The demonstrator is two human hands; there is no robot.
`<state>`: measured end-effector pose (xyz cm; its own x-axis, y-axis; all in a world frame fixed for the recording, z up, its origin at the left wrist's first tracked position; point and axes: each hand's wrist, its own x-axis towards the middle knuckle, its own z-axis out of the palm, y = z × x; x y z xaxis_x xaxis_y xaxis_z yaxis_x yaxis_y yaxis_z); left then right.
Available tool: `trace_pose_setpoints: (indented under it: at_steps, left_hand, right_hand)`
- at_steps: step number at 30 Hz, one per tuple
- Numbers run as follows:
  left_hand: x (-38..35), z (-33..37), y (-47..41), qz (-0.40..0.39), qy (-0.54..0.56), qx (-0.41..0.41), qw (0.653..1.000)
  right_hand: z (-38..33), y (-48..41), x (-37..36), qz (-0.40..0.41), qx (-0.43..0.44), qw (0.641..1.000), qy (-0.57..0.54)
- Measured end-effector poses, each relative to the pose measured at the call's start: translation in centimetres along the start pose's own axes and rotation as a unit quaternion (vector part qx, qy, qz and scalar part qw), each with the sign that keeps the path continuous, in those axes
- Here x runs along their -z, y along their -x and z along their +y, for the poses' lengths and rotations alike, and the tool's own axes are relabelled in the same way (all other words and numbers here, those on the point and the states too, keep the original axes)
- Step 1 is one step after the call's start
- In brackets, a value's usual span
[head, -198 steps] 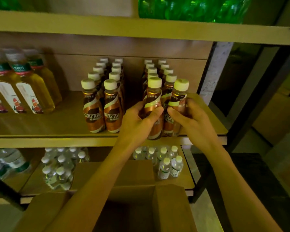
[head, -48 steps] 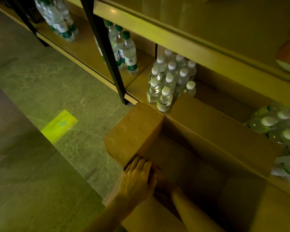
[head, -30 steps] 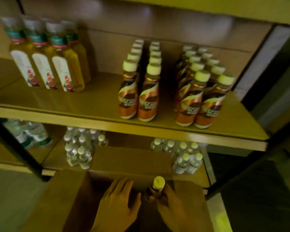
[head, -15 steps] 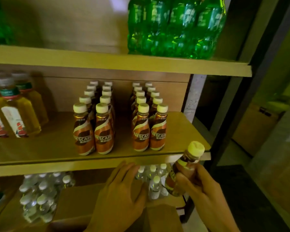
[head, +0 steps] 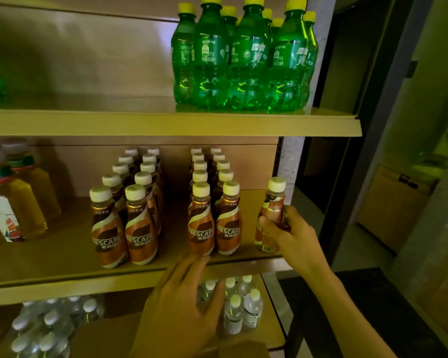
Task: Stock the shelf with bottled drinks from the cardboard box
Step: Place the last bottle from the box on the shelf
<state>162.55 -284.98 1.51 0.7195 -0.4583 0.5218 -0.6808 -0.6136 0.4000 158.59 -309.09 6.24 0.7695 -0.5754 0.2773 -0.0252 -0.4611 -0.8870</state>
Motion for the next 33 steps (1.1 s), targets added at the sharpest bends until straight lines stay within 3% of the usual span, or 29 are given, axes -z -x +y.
trace_pose_setpoints:
  at_steps: [12, 16, 20, 29, 33]
  left_hand:
    - [-1.8, -0.8, 0.2, -0.001, -0.045, 0.018, 0.999]
    - [-2.2, -0.9, 0.3, -0.022, -0.045, 0.026, 0.998]
    - [-1.9, -0.9, 0.2, -0.050, -0.041, 0.029, 0.997]
    - [-1.0, -1.1, 0.5, -0.078, 0.001, 0.051, 0.996]
    - [-1.1, -1.3, 0.5, -0.069, 0.010, 0.051, 0.996]
  right_hand:
    - [2.8, -1.4, -0.9, -0.067, -0.016, 0.996, -0.050]
    - [2.9, -0.2, -2.1, 0.039, 0.029, 0.997, 0.053]
    - [2.9, -0.3, -3.2, 0.090, 0.015, 0.987, 0.133]
    - [4.2, -0.4, -2.7, 0.008, 0.002, 1.000, 0.009]
    - [4.0, 0.3, -3.1, 0.028, 0.019, 0.999, 0.025]
